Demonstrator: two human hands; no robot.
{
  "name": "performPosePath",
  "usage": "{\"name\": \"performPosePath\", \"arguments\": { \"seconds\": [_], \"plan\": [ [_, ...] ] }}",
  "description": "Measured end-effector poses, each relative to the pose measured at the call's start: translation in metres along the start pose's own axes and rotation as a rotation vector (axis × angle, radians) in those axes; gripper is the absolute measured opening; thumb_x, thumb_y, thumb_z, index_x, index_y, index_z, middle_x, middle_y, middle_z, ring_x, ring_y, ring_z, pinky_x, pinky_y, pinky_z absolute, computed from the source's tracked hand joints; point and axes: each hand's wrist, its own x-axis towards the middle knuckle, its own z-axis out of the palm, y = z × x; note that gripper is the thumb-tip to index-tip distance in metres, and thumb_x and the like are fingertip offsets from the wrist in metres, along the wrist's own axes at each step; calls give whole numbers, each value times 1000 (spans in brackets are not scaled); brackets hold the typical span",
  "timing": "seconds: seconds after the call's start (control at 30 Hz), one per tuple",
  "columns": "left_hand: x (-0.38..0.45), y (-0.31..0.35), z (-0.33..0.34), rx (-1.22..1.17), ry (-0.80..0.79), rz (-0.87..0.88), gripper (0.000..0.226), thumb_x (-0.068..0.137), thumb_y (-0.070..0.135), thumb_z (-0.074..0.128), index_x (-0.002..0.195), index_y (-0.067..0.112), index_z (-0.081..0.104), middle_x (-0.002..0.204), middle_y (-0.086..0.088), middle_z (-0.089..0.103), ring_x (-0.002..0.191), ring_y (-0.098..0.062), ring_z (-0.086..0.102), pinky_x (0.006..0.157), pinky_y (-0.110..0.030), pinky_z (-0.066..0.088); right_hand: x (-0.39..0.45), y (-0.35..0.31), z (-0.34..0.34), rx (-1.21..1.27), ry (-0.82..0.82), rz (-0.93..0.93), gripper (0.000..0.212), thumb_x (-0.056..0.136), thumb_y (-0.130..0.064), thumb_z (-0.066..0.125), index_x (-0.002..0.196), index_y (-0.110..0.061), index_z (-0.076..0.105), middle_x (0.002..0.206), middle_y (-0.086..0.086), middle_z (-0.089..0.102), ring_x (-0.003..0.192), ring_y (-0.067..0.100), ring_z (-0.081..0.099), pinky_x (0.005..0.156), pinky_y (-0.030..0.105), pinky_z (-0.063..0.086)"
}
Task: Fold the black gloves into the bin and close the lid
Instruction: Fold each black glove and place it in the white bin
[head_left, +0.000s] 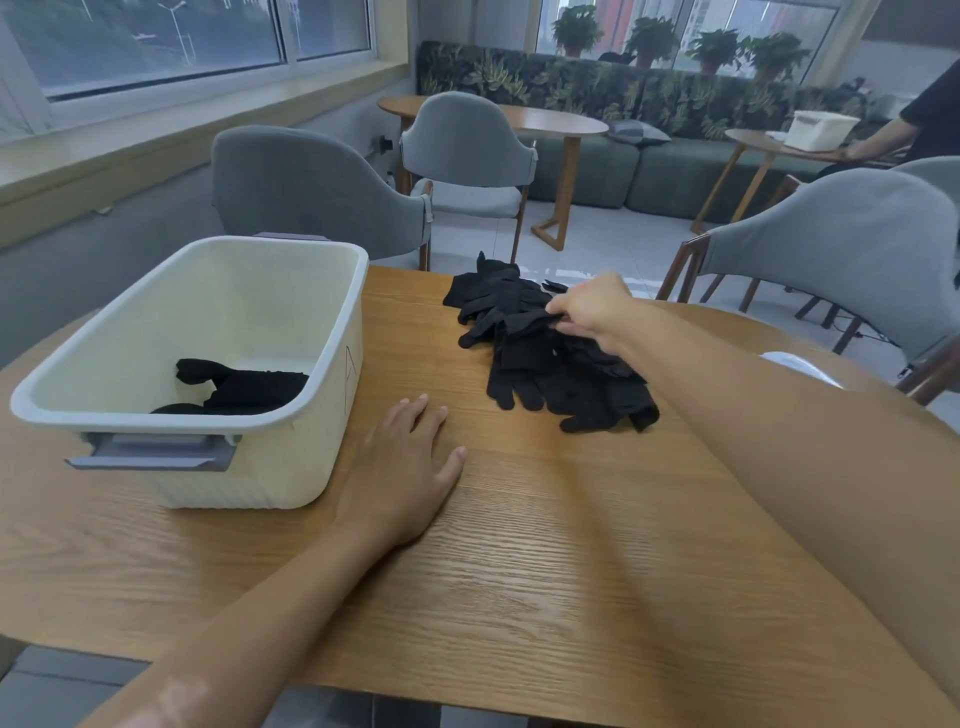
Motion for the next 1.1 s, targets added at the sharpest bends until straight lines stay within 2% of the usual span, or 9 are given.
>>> {"name": "performPosePath", "arguments": {
  "seconds": [0.13,0.23,0.37,0.43,0.5,0.63,0.7,0.9,1.1],
  "plan": [
    [0,0,0,-7,-6,-5,65,100,61,36,157,31,29,167,7,19,154,-13,11,123,-39,18,-13,-33,-34,-73,21,-102,21,79,3,71,95,-6,60,102,17,66,79,21,67,74,31,62],
    [0,1,-1,-3,-18,-11,66,100,62,35,157,32,27,167,7,17,154,-13,11,123,-40,19,-26,-54,-53,-199,133,-185,44,76,5,75,113,-8,56,110,18,63,88,29,70,82,40,61],
    [0,1,-2,0,-9,-8,65,99,62,36,157,32,29,166,7,20,154,-13,13,123,-40,20,-68,-85,-67,-462,219,-507,42,84,3,67,120,-14,53,101,4,66,84,14,60,73,28,54],
    [-1,0,-2,6,-7,-9,65,99,62,36,157,31,30,166,7,20,154,-14,14,123,-40,21,-93,-92,-67,-596,202,-687,44,81,5,60,118,-18,53,99,0,65,80,11,58,77,35,54],
    [-1,1,-1,12,-8,-11,66,99,63,35,156,31,30,166,7,21,154,-14,14,123,-40,21,-120,-90,-65,-733,44,-775,46,79,4,59,117,-21,55,100,-4,66,79,11,62,76,36,55],
    [-1,1,-1,8,-4,-15,65,99,62,36,156,31,31,166,6,22,153,-14,14,123,-39,20,-178,-65,-51,-949,-737,-460,41,86,-19,76,122,-29,58,105,-14,71,85,-1,69,78,19,55],
    [-1,1,-2,2,-9,-13,64,99,61,37,156,31,32,166,6,23,153,-15,16,122,-40,21,-190,-41,-46,-987,-912,-383,36,91,-30,72,125,-28,59,104,-14,73,87,-1,70,86,24,54],
    [-1,3,-2,-12,-13,-11,64,100,59,39,156,30,31,166,5,22,153,-15,15,122,-41,20,-174,17,-49,-839,-686,-362,23,94,-24,67,117,-29,64,101,-13,72,85,-2,69,79,20,52],
    [0,0,0,-20,6,4,59,103,56,33,155,30,34,165,5,25,153,-15,17,123,-41,21,-183,59,-42,-916,-634,-426,40,83,-28,80,118,-38,65,104,-24,54,98,-3,55,79,15,45]
  ]
}}
